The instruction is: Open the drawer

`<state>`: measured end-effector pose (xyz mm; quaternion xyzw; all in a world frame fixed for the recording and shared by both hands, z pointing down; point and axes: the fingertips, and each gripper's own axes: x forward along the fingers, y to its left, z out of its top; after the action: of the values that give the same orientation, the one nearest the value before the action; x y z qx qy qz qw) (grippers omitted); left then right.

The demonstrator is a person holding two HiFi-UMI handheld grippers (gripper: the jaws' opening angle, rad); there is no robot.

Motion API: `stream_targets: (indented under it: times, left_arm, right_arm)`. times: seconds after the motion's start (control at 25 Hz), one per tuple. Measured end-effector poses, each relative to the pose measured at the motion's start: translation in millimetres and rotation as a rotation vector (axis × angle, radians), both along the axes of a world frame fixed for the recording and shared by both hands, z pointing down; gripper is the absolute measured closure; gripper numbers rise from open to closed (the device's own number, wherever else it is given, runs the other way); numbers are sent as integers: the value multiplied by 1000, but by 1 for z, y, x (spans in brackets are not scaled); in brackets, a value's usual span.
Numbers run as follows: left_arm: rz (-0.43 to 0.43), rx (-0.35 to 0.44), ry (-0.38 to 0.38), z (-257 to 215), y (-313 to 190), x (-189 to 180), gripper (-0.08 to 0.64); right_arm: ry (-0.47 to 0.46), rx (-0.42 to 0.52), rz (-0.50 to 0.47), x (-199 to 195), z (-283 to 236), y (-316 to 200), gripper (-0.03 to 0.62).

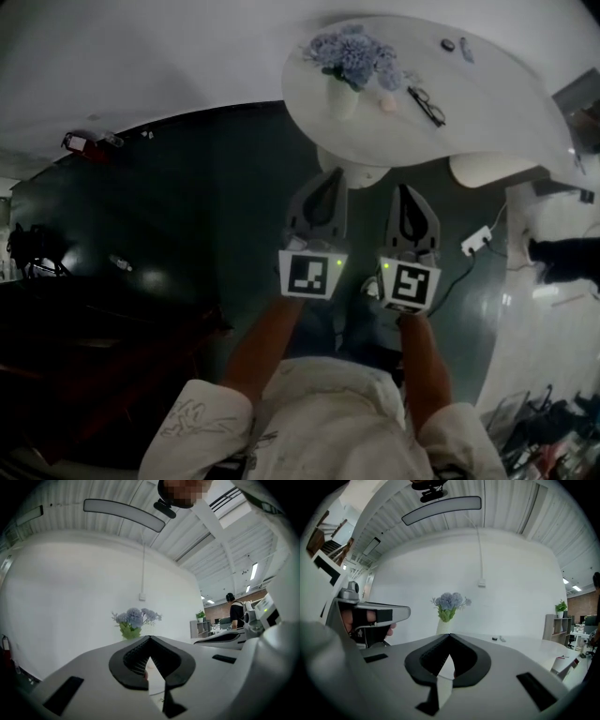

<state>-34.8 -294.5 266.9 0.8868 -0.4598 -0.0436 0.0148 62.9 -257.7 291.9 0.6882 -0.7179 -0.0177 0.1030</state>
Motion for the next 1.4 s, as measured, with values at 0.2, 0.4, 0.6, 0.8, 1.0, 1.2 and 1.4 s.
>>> stream_targets:
  times: [0.2,0.4,0.6,0.8,1.0,1.2,1.4]
  left_arm:
    - [-6,-68,-47,57,0,17,565]
    - [-17,-104,-53,109,0,37,565]
    - [-37,-139,-76,170,3,48,565]
    - [-49,-173,-87,231,6,51,565]
    - [-43,-169,-96,277,5,60,565]
    - [-46,-177,-83,301,8,63,565]
    - [-37,-173,-112,319,2,68,565]
  right_arm:
    - [-29,-84,-7,15,62,-3,588]
    - [-43,-117,-15,32,125,-9,587]
    - [-45,-133,-26,46,189,-15,588]
    - [-50,-142,-22,54,243,-21,586]
    - [-58,-132,-7,63,284,-30,587]
    - [-71,-130,-2,67,309,-34,586]
    - [-79,-137,-11,73,330,-55,586]
